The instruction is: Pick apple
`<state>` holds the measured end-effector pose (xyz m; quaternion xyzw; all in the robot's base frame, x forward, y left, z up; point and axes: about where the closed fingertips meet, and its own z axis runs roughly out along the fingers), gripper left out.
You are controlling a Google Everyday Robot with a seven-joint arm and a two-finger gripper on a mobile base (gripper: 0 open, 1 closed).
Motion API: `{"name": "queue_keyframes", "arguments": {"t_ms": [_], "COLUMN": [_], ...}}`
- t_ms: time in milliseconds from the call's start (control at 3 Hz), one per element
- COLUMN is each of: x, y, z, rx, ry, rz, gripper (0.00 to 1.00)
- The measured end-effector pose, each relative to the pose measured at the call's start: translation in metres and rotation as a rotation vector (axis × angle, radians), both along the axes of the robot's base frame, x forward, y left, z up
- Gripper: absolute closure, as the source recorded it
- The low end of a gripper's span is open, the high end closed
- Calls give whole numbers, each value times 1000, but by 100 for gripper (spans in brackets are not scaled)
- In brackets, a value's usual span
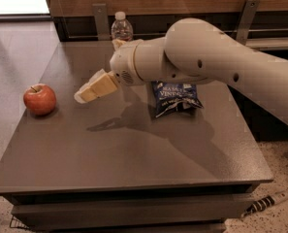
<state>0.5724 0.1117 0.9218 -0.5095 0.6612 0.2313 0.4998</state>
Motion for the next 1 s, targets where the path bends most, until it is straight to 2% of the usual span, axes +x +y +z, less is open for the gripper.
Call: {"name": "queue_keyframes", "arguments": {"t_ms": [333, 667, 1000], "x": [4, 5, 4], "y": [56, 114, 146], "z": [-15, -39, -61], "rx": [30, 54, 79], "ry": [10, 51, 90], "rz": [77, 187, 252], "gripper": [0, 0, 0]}}
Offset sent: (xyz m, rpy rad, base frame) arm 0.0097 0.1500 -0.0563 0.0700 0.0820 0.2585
